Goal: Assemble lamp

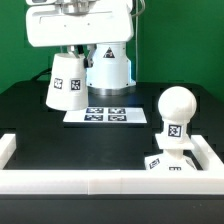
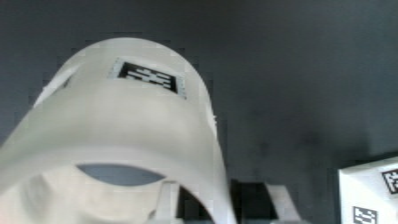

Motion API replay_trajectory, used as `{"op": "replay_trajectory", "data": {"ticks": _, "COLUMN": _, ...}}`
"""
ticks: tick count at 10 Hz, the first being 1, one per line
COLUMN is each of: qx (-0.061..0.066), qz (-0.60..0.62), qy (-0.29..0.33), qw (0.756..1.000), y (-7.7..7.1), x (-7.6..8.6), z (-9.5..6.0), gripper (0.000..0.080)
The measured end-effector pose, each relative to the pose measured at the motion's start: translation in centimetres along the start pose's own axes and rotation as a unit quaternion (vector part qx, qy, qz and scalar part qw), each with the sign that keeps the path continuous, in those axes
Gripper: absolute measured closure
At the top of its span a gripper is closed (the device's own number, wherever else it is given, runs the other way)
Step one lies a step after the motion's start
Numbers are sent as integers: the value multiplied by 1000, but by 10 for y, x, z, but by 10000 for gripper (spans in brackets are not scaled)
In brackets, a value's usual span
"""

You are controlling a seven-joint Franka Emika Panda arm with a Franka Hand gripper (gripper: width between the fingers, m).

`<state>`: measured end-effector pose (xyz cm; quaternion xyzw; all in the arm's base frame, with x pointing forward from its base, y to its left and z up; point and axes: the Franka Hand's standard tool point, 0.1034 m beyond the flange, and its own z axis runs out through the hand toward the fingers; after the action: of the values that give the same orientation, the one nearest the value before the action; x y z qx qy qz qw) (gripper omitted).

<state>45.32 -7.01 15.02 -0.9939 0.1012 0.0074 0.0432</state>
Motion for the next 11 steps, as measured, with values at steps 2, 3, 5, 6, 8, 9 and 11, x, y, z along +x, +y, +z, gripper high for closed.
{"op": "replay_trajectory", "data": {"ticks": 2, "qx": 0, "qz": 0, "qy": -1, "qw": 1000, "y": 0, "x": 0, "z": 1, "gripper": 755}}
{"op": "replay_trajectory", "data": {"ticks": 3, "qx": 0, "qz": 1, "qy": -1, "qw": 1000, "y": -2, "x": 0, "z": 0, "gripper": 755}}
{"op": "replay_trajectory", "data": {"ticks": 5, "qx": 26, "qz": -5, "qy": -3, "qw": 1000, "y": -45, "x": 18, "z": -19, "gripper": 755}}
{"op": "replay_trajectory", "data": {"ticks": 6, "qx": 30, "qz": -4, "qy": -2, "qw": 1000, "y": -58, "x": 26, "z": -25, "gripper": 755}}
{"op": "replay_trajectory", "data": {"ticks": 8, "qx": 39, "qz": 5, "qy": 11, "qw": 999, "y": -95, "x": 43, "z": -43, "gripper": 755}}
{"op": "replay_trajectory", "data": {"ticks": 9, "qx": 42, "qz": 22, "qy": 11, "qw": 999, "y": -118, "x": 53, "z": -51, "gripper": 755}}
{"op": "replay_trajectory", "data": {"ticks": 11, "qx": 43, "qz": 42, "qy": 9, "qw": 998, "y": -143, "x": 67, "z": -58, "gripper": 755}}
